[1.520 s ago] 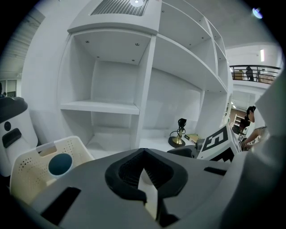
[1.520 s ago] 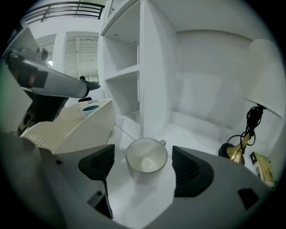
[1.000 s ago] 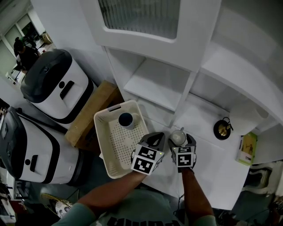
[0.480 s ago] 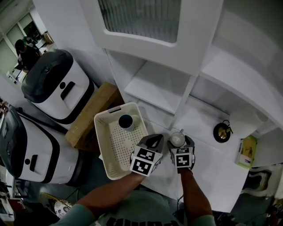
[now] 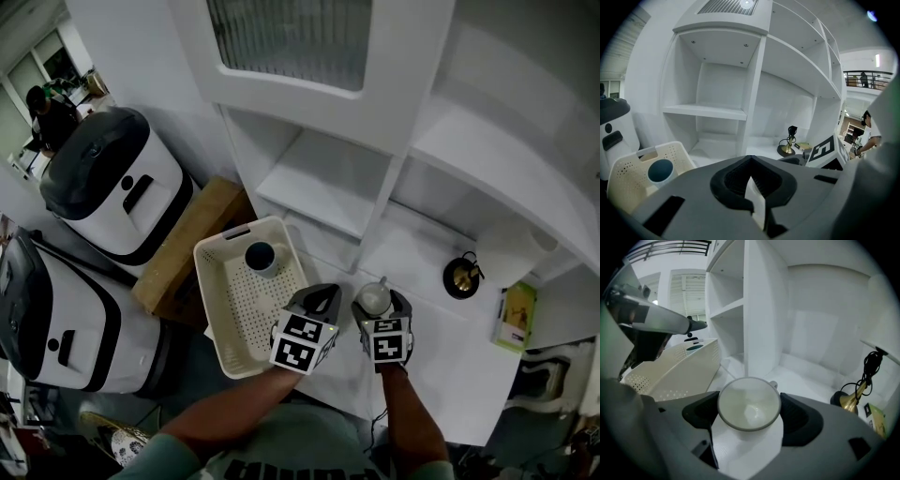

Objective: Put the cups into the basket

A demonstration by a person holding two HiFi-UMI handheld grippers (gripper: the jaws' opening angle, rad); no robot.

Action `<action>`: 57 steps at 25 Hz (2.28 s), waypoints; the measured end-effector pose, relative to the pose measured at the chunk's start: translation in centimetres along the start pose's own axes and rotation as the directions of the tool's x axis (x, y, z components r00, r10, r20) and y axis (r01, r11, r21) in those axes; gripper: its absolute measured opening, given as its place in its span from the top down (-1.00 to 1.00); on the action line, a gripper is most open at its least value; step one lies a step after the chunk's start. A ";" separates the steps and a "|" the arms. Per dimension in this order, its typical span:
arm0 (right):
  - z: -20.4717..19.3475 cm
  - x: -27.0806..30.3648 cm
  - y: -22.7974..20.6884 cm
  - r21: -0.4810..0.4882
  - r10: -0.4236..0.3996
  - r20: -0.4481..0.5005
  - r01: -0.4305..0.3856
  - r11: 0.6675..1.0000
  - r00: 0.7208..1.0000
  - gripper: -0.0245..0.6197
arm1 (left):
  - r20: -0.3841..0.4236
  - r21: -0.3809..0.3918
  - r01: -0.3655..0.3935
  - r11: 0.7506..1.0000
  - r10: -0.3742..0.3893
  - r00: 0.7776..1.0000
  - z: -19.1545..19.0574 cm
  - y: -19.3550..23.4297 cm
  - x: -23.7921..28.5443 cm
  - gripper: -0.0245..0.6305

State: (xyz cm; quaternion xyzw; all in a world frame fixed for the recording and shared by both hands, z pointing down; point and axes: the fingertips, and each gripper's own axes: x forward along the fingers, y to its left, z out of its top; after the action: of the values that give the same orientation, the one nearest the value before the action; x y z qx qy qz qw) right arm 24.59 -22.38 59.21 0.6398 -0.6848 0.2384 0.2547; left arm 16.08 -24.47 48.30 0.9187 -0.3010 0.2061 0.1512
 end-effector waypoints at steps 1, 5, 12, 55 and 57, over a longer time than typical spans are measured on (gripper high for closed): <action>0.3 -0.5 0.0 0.000 -0.001 0.011 0.001 1.000 1.000 -0.26 | 0.003 0.000 -0.002 1.000 0.002 1.000 0.0 -0.1 -0.2 0.92; 1.4 -2.9 0.3 -0.001 0.001 0.057 0.000 1.000 0.998 -0.26 | 0.015 0.002 -0.016 1.000 0.016 1.000 -0.1 -0.1 -1.4 0.92; 4.1 -7.1 2.4 -0.037 0.035 0.126 -0.030 0.999 0.991 -0.27 | 0.041 0.007 -0.057 0.998 0.057 0.998 -0.3 0.4 -4.1 0.92; 11.2 -2.6 29.4 -0.425 0.544 0.012 -0.488 0.762 0.839 -0.27 | 0.080 -0.244 -0.446 0.861 0.476 0.876 -5.5 19.1 -22.2 0.92; 10.6 -1.6 30.0 -0.432 0.549 -0.019 -0.502 0.750 0.836 -0.27 | 0.073 -0.252 -0.447 0.858 0.478 0.876 -5.8 19.7 -22.1 0.92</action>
State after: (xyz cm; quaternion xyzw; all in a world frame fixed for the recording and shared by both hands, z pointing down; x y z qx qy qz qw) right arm -5.70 -26.09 50.17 0.3632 -0.8844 0.1122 0.2708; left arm -13.96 -26.51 45.95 0.8076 -0.5440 0.1389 0.1807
